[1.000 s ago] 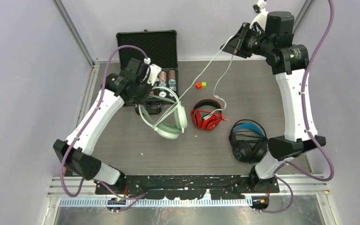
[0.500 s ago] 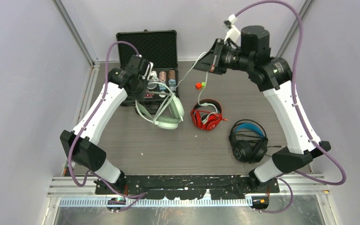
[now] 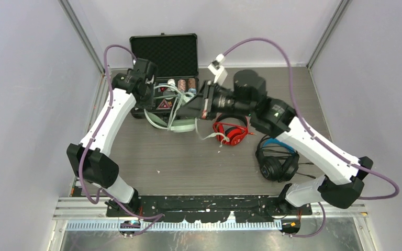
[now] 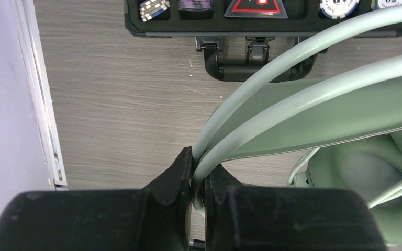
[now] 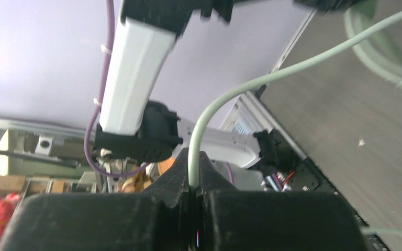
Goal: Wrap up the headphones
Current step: Wrap the headphones cable around the headphones.
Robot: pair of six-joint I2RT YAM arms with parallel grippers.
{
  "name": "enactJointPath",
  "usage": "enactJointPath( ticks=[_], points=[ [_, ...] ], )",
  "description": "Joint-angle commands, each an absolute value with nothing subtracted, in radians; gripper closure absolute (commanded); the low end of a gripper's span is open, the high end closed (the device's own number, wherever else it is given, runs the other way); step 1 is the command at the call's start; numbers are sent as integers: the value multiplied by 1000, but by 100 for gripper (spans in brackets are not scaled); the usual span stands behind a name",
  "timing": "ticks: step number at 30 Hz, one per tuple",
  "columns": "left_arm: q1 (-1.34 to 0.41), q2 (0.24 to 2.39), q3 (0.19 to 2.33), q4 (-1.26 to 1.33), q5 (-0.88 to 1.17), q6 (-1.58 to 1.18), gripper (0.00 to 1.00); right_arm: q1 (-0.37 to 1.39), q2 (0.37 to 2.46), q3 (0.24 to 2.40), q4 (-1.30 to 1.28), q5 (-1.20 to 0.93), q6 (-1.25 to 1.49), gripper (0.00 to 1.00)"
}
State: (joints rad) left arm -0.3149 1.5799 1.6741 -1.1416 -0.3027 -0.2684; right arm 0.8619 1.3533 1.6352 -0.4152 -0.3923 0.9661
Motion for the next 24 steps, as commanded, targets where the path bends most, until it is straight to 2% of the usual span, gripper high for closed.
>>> enactJointPath(
  ticks=[1,9,15,24],
  points=[
    [-251,1515,1708,-1054,-249,-386,100,1005,1365,1601,-237,-297,1013,100],
    [-127,1482,1733,-995,-77,-499,100,1212,1407,1502,-216,-80,909,100],
    [-39,1447,1759,-916,94,-641,100,1307,1460,1443,-179,-8,826,100],
    [42,1430,1793,-863,234,-730,100,1356,1445,1247,-139,144,715,100]
  ],
)
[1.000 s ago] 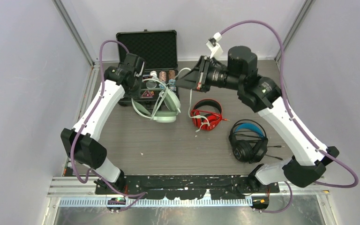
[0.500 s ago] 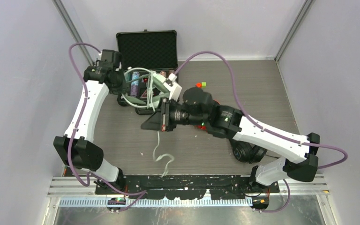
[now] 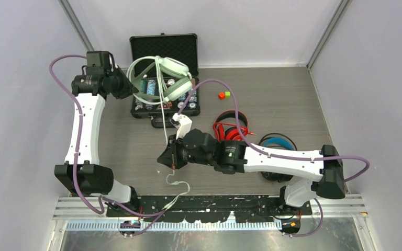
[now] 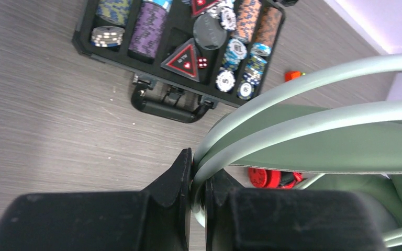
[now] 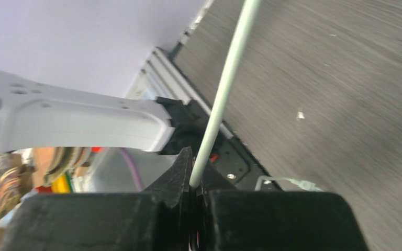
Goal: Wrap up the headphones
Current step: Wrap the headphones cable around the headphones.
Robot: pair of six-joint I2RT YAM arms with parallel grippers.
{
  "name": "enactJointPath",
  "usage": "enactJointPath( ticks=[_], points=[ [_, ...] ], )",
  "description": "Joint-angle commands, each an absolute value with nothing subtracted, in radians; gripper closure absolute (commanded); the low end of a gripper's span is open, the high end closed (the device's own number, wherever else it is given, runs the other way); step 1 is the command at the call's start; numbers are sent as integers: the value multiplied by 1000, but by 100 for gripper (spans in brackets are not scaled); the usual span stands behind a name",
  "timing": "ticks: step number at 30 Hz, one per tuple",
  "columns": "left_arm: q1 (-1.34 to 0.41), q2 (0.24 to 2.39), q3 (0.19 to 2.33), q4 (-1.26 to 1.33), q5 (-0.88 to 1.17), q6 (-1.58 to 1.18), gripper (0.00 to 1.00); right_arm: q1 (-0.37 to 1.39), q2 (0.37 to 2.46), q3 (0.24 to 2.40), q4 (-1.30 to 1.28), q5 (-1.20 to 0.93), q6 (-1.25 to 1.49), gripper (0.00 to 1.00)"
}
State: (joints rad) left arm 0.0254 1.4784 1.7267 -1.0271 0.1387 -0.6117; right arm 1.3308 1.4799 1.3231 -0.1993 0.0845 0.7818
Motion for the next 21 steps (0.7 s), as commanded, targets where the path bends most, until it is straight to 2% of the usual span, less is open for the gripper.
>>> enactJointPath(
  ticks=[1,15,21],
  points=[
    [47,1426,1793,-860,240,-730,100,1355,1441,1222,-134,166,711,100],
    [69,1340,1823,-800,456,-819,100,1356,1383,910,193,335,538,100],
    [69,1292,1816,-750,489,-874,100,1356,1414,909,282,328,427,99]
  ],
)
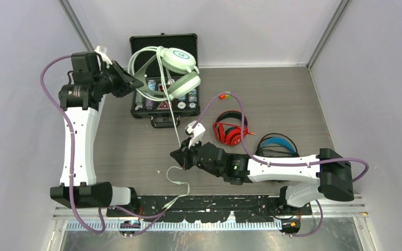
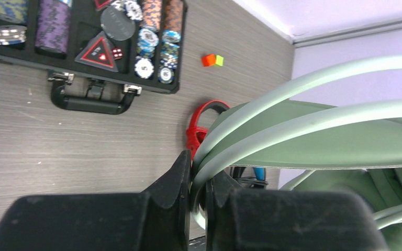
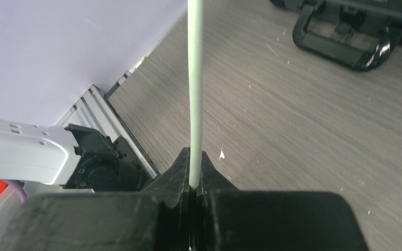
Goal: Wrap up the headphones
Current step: Wrap the headphones cable around the headphones.
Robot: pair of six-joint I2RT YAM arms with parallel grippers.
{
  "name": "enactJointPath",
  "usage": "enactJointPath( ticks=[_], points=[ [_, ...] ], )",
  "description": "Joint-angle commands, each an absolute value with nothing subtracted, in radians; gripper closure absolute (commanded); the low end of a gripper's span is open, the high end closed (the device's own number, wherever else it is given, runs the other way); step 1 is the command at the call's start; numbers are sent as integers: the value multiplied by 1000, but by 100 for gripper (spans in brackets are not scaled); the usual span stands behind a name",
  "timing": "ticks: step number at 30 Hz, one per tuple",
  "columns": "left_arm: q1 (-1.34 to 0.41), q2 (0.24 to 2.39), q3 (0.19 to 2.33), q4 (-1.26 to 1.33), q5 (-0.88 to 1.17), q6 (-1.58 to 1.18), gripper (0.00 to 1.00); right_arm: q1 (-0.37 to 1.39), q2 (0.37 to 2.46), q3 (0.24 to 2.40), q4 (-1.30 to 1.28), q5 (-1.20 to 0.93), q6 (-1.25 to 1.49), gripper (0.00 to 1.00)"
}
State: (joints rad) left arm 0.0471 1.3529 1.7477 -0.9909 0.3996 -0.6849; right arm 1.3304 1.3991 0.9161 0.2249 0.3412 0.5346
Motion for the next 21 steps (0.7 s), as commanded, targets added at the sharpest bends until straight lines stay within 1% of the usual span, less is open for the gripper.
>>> enactJointPath(
  ticks=[1,6,8,14,21],
  points=[
    [70,1287,1812,-734,510,-891,100,1355,1416,909,294,331,413,100],
    [69,1246,1769,-665,588,-937,100,1352,1409,852,388,418,341,99],
    [69,1229,1755,-660,603,-932,100,1339,1403,828,418,434,320,97],
    [66,1196,1724,-656,637,-913,100,1243,1394,756,484,297,358,85],
    [51,1195,1730,-663,638,-899,100,1221,1454,712,603,234,387,81]
  ],
)
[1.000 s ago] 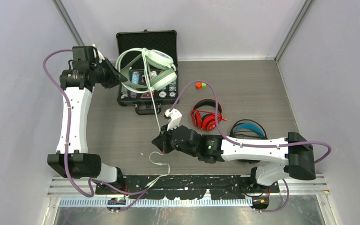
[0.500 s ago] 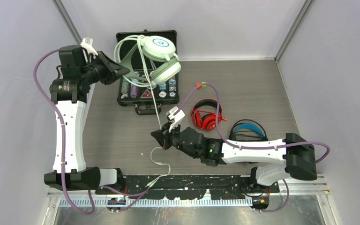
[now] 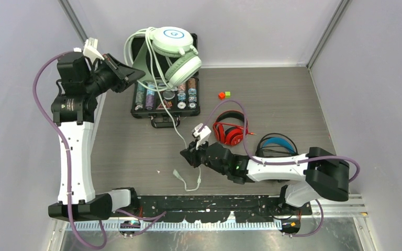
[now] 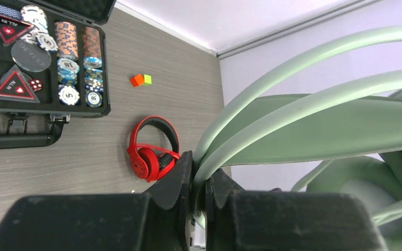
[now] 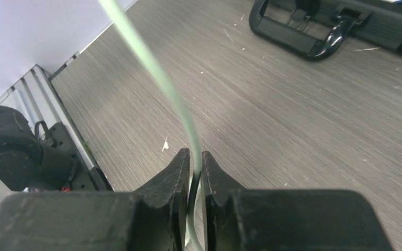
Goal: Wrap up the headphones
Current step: Wrap the headphones cable around the headphones.
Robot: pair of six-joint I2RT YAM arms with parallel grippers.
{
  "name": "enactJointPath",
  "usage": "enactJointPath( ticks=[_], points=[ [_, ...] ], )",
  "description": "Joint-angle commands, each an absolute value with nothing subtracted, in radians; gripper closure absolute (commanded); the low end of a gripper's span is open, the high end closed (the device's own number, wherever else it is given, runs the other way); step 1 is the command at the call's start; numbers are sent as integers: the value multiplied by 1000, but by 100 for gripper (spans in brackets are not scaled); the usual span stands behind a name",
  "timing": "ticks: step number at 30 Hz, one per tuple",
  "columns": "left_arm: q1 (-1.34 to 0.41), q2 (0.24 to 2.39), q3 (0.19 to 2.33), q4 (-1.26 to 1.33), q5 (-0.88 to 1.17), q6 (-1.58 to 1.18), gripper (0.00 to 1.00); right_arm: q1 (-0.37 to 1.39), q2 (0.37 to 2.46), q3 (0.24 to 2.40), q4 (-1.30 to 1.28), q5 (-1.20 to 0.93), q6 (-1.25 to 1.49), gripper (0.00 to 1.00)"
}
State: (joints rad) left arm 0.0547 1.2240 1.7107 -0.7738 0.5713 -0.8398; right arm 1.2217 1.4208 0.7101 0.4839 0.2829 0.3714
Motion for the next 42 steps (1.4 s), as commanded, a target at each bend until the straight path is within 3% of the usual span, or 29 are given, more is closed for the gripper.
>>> enactJointPath(
  ticks=[1,7,14,20,22,35,42],
  points=[
    [49,1195,1732,-665,638,-899,100,1222,1471,714,618,235,393,81],
    [40,1195,1745,-683,622,-879,100,1211,1637,736,722,227,413,74],
    [31,1199,1759,-702,604,-862,100,1204,1790,695,938,169,436,76],
    [25,1209,1777,-705,599,-853,100,1204,1887,663,1118,157,414,59],
    [23,1213,1783,-709,597,-849,100,1204,1893,656,1159,149,373,53],
    [19,1208,1805,-722,581,-831,100,1139,1789,623,1290,189,93,38],
    [9,1201,1814,-734,570,-819,100,1100,1677,602,1273,189,16,38]
  ],
)
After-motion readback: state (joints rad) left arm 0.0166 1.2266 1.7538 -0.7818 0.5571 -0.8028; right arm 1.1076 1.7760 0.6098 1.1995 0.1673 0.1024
